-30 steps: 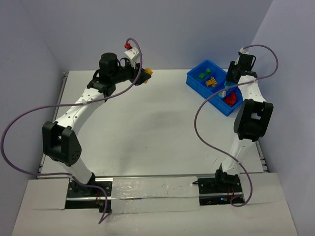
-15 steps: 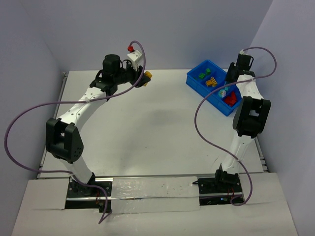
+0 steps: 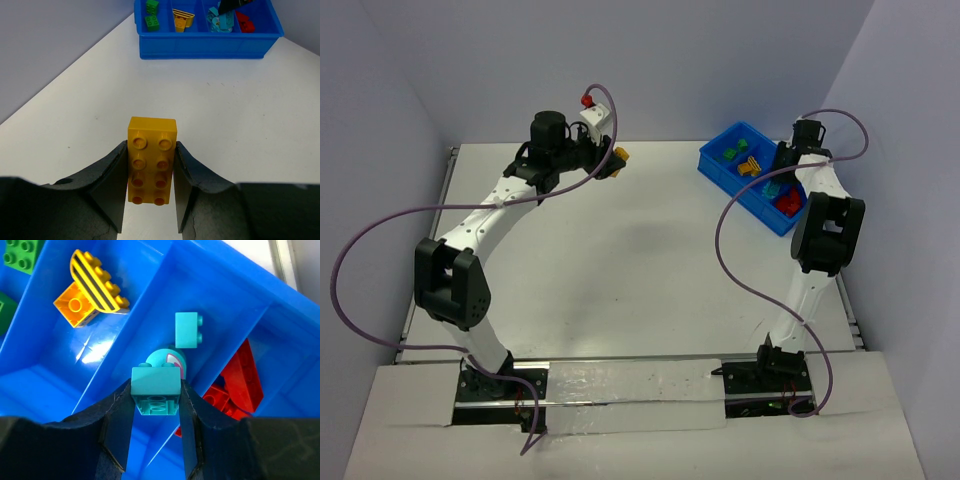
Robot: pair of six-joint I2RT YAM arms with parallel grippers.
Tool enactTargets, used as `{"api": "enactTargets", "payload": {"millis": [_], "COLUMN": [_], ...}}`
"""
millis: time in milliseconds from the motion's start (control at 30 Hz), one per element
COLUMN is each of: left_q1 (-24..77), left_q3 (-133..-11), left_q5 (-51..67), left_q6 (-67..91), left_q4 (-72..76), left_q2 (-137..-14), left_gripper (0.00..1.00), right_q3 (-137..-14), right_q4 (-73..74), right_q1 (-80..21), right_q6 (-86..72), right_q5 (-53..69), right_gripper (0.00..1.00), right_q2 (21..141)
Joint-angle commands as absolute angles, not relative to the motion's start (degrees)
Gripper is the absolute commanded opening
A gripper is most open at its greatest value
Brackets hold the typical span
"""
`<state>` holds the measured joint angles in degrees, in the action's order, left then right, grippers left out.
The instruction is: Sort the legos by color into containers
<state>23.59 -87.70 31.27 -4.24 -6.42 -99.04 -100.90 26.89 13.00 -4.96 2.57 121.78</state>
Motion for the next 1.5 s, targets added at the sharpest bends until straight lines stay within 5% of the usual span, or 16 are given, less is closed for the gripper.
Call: {"api": "enactTargets", "payload": {"millis": [0,133,333,500,1000,1267,1467], "left_q1": [24.08,24.08,24.08,24.08,23.09,26.86,27.73], "left_q3": [-90.0,-90.54,-90.17,-90.39,-84.41,-75.59,-74.84], "left_q5": [30.76,30.85,30.76,31.02,41.67,36.14,36.38], "left_q6": [-5.06,-5.19,-5.26,-5.31,2.22,-20.36,-22.4], "left_q4": [-6.52,-7.2,-7.28,-7.33,6.74,11.32,13.11], "left_q2": [-98.81,-99.12,-98.79,-98.83,-94.67,-90.44,-89.68], "left_gripper": [0.0,0.0,0.0,0.0,0.0,0.0,0.0], "right_q3": [-102.18,-101.85,-102.23,-102.61,-113.31,-109.26,-105.88], "right_q4": [28.1,28.28,28.49,28.65,29.11,26.9,27.04], "right_q1": [12.39,12.3,12.3,12.3,10.96,0.52,-9.13], "right_q6": [-4.45,-4.92,-5.66,-6.53,-13.51,-21.02,-19.88], "right_q5": [4.12,4.39,3.46,2.85,22.72,35.32,42.03], "right_gripper": [0.0,0.1,0.57,0.75,1.0,1.0,1.0], "right_q2": [121.23,121.29,121.25,119.83,110.44,103.38,100.37]}}
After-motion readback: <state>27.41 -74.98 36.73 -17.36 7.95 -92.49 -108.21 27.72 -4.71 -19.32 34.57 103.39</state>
